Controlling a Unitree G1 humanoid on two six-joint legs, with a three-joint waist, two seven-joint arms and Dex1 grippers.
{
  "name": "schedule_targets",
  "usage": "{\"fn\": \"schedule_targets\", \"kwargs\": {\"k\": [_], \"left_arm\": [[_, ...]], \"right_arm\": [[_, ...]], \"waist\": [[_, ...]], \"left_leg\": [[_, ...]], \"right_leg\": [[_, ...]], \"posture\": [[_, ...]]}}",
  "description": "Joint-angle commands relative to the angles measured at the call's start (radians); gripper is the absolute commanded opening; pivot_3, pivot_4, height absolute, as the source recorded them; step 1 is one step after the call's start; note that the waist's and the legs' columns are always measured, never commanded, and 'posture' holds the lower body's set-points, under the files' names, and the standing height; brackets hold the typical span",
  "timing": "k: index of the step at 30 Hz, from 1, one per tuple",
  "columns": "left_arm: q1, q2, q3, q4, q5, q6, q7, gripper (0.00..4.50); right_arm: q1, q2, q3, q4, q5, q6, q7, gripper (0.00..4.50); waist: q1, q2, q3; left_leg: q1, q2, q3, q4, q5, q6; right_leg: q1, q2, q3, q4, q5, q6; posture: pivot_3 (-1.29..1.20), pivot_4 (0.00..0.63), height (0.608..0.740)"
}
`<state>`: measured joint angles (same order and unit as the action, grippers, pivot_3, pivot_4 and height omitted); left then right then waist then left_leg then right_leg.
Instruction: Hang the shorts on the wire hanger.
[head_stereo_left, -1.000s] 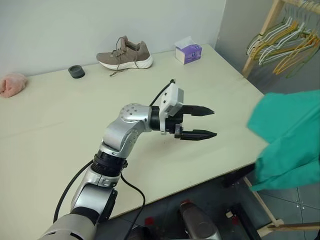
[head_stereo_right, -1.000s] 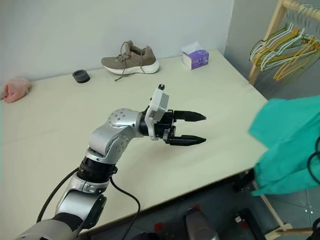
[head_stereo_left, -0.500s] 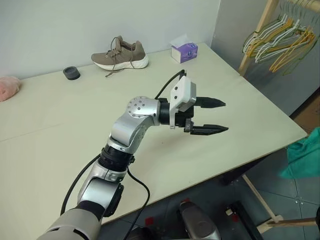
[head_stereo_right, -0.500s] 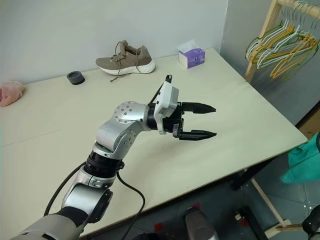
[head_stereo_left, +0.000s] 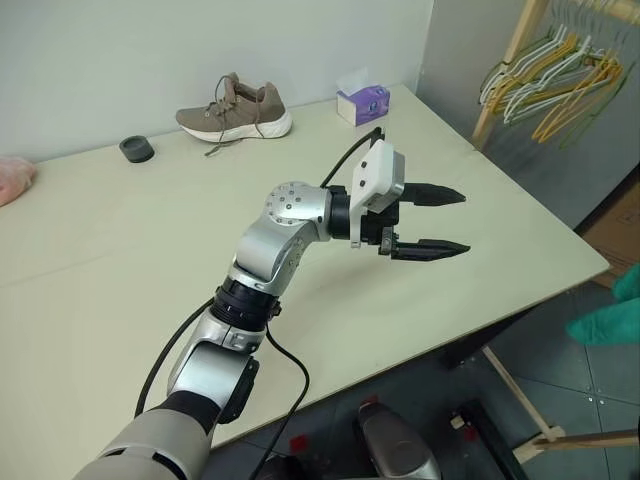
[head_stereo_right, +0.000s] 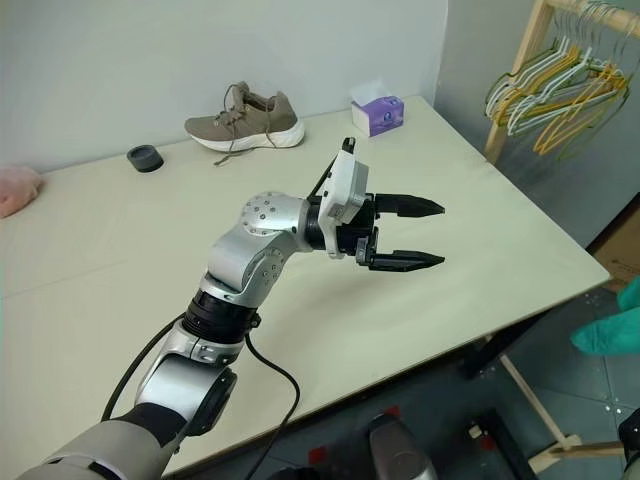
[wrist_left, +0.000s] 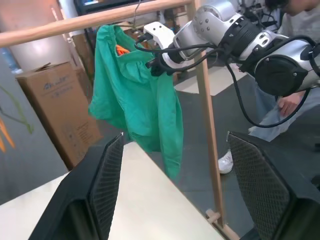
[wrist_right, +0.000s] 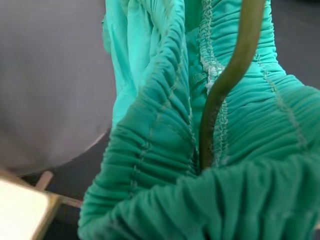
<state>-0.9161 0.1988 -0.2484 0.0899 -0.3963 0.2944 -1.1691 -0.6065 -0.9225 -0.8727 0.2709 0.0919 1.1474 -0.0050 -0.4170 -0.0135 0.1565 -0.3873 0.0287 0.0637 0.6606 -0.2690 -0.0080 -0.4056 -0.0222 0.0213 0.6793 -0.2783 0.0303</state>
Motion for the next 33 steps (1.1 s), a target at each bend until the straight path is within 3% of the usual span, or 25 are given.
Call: {"fn": "schedule_targets", "kwargs": {"k": [1,9,23,33], "left_arm": [[-0.033,-0.009,0.02,-0.002,-0.018,-0.02,-0.014,3.47],[-0.084,-0.027,0.029,0.016,-0.059,0.021,-0.05,3.47],[-0.204,-0.066,0.043,0.129,-0.094,0.087,-0.105,3.47],[-0.222,-0.083,0.041,0.166,-0.079,0.051,-0.126,3.47]], "right_arm": [[-0.043,-0.051,-0.006,0.042,0.007,-0.011,-0.017,0.0],[-0.077,-0.071,0.021,0.18,0.033,0.009,-0.003,0.0],[-0.087,-0.077,0.022,0.172,0.066,-0.003,0.002,0.0],[-0.184,-0.185,0.105,0.357,0.063,-0.118,0.03,0.0]], "waist": [[-0.002,0.0,0.0],[-0.012,0.001,0.0],[-0.016,0.001,-0.001],[-0.029,0.004,-0.003]], "left_leg": [[0.001,0.0,0.0,0.0,0.0,0.0],[0.004,0.0,0.002,-0.002,0.0,-0.001],[0.004,0.0,0.004,-0.001,0.001,-0.002],[0.007,-0.001,0.008,-0.003,0.001,-0.003]], "right_leg": [[0.0,0.0,0.0,0.0,0.0,0.0],[0.001,0.0,0.002,0.0,-0.001,0.001],[0.002,0.0,0.003,0.0,-0.001,0.002],[0.002,0.0,0.009,0.0,-0.001,0.002]], "posture": [[-0.47,0.12,0.74],[-0.46,0.107,0.74],[-0.46,0.092,0.74],[-0.48,0.09,0.74]]}}
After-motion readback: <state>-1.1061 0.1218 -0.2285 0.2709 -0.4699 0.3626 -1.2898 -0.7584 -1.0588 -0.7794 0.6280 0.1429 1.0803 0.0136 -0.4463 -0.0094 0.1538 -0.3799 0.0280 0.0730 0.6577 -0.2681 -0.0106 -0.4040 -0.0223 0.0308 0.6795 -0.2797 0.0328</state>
